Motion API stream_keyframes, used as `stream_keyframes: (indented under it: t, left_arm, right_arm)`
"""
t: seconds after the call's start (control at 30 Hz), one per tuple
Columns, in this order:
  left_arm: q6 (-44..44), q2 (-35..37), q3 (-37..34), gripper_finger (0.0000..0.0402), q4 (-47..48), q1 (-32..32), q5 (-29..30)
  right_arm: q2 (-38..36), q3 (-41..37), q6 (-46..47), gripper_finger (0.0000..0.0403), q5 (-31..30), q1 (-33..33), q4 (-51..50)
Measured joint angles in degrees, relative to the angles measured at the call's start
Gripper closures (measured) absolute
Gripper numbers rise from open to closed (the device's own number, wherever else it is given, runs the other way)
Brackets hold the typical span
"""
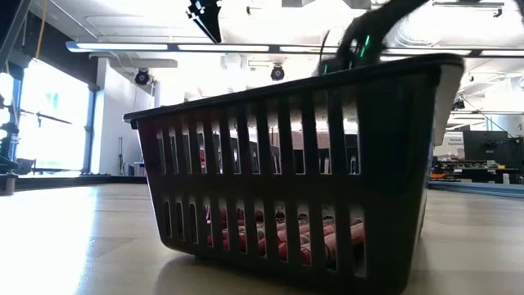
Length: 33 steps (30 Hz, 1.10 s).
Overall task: Sort crayons
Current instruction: Put the yellow crayon into the blue bin
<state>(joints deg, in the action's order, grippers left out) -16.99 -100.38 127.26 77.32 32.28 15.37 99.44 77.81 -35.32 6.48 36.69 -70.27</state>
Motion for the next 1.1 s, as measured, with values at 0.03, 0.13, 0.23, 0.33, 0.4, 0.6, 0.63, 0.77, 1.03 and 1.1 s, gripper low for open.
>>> stream_keyframes:
  t: [0.03,0.13,0.23,0.33,0.4,0.6,0.63,0.77,1.03,1.1]
  left_arm:
    - [-0.01,0.0,0.0,0.03,0.0,-0.01,-0.01]
    - [-0.03,0.0,0.0,0.03,0.02,-0.01,-0.02]
    - [-0.07,0.0,0.0,0.03,0.0,-0.01,-0.08]
    - [-0.11,0.0,0.0,0.03,0.0,-0.01,-0.14]
    - [-0.66,0.0,0.0,0.03,0.0,-0.01,-0.2]
    - [-0.68,0.0,0.0,0.03,-1.19,-0.01,-0.23]
    - [-0.55,0.0,0.0,0.03,-1.27,-0.01,-0.23]
    - [-0.02,0.0,0.0,0.03,-1.31,-0.01,-0.23]
    - [1.98,-0.02,0.0,0.03,-1.31,-0.01,-0.23]
    - [2.94,-0.01,0.0,0.03,-1.31,-0.06,-0.23]
  right_arm:
    - [-2.31,0.98,2.37,0.0398,0.79,-0.94,-1.76]
    - [-9.57,2.6,11.88,0.0398,4.67,-4.35,-5.35]
    - [-17.43,2.51,23.55,0.0398,8.18,-9.2,-5.86]
    - [-24.98,0.81,37.43,0.0398,7.92,-16.35,-5.7]
    - [-29.16,-1.29,48.87,0.0398,5.73,-22.73,-4.31]
    - [-36.2,-12.23,81.35,0.0398,-2.0,-45.88,3.71]
    - [-36.42,-14.71,85.28,0.0399,-2.08,-49.51,6.66]
    - [-35.61,-24.9,97.7,0.0399,2.78,-62.09,23.0]
    - [-32.67,-38.01,110.45,0.0399,4.66,-75.2,46.95]
    - [-32.2,-39.61,113.0,0.0396,4.51,-76.34,45.99]
